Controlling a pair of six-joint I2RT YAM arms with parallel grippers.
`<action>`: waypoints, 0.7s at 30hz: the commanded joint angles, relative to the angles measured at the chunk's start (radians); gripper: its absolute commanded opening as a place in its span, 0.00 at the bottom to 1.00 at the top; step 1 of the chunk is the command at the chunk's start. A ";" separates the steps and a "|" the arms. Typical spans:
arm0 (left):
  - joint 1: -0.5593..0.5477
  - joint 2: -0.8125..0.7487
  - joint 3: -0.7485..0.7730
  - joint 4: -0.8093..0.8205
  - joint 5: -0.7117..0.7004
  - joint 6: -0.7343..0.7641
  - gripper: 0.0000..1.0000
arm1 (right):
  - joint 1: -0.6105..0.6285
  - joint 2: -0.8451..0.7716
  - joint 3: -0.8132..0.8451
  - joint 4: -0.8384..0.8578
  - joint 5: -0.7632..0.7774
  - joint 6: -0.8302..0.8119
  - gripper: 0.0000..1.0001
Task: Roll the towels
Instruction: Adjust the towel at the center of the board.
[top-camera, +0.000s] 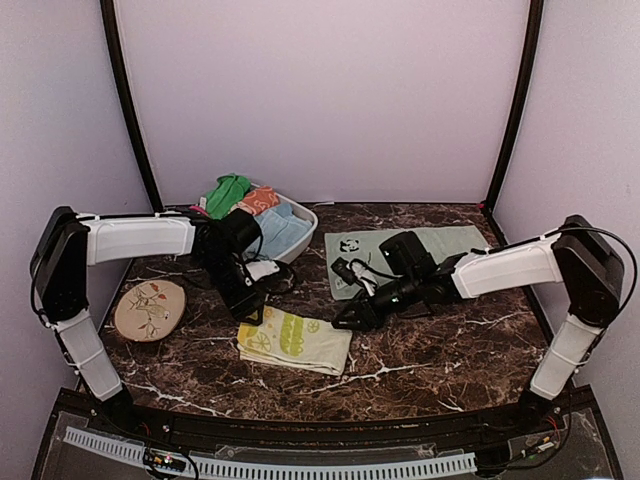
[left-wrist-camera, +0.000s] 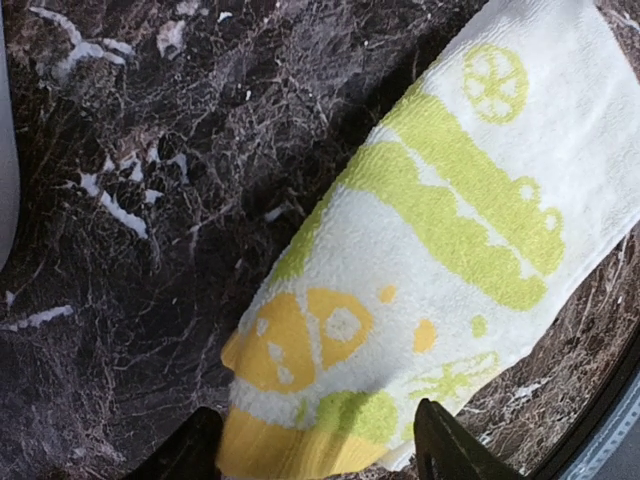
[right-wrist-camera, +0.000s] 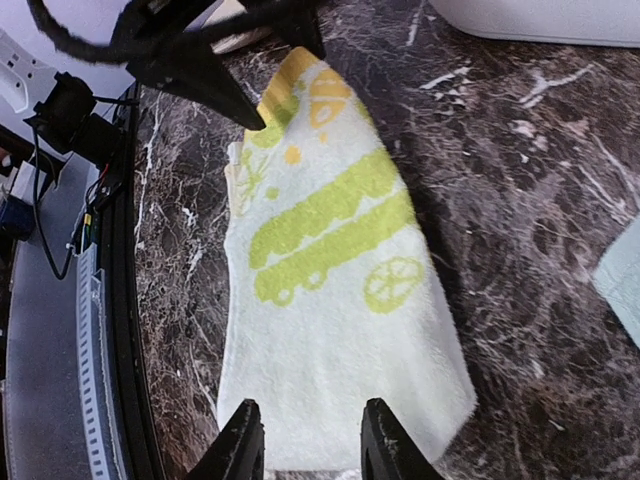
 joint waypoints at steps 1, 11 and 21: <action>0.009 -0.108 -0.043 0.029 0.067 0.016 0.68 | 0.063 0.042 -0.020 0.107 0.074 0.063 0.31; -0.002 -0.117 -0.153 0.144 0.010 0.042 0.66 | 0.072 0.045 -0.196 0.090 0.159 0.123 0.23; -0.040 -0.029 -0.200 0.195 -0.119 0.066 0.60 | 0.087 -0.189 -0.235 0.022 0.217 0.149 0.25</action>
